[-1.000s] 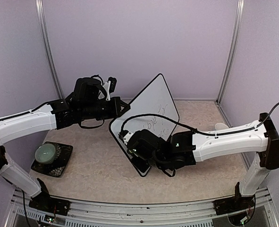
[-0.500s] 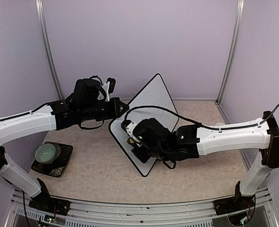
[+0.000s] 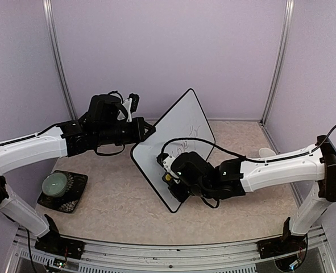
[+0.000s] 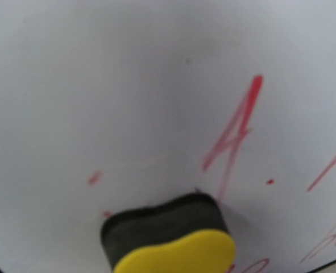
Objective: Erase the whiteboard
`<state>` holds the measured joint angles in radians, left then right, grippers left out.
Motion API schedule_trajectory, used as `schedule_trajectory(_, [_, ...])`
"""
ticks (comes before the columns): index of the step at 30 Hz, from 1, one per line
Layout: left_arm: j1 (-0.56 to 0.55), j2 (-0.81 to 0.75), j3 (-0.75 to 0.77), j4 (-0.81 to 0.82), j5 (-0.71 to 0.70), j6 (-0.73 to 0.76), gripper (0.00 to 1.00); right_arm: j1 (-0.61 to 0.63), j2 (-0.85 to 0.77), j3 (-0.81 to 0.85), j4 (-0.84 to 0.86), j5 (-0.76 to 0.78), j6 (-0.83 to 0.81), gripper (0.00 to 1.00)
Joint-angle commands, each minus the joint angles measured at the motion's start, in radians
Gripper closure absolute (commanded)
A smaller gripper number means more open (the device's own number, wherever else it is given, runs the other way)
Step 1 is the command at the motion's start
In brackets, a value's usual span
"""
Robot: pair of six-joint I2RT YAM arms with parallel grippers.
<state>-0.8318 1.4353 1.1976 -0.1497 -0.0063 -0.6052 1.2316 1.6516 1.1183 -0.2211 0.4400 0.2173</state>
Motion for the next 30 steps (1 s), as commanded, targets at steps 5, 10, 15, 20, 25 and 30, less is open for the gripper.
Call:
schedule_trajectory(5, [-0.016,-0.032,-0.013,0.007,0.025,-0.02,1.0,-0.007,0.003,0.052,0.038,-0.107,-0.067,1.0])
schedule_trajectory(10, [-0.02,-0.029,-0.018,0.012,0.026,-0.024,1.0,-0.008,0.03,0.171,0.032,-0.068,-0.122,1.0])
schedule_trajectory(15, [-0.023,-0.032,-0.024,0.014,0.021,-0.025,1.0,-0.008,0.062,0.244,0.019,-0.04,-0.139,1.0])
schedule_trajectory(20, [-0.021,-0.037,-0.031,0.015,0.018,-0.024,1.0,-0.007,0.061,0.197,0.016,-0.044,-0.118,1.0])
schedule_trajectory(25, [-0.018,-0.035,-0.029,0.019,0.025,-0.023,1.0,-0.007,0.037,0.099,0.006,-0.072,-0.06,1.0])
schedule_trajectory(30, [-0.018,-0.031,-0.026,0.022,0.029,-0.022,1.0,-0.006,0.012,0.008,0.0,-0.088,-0.013,1.0])
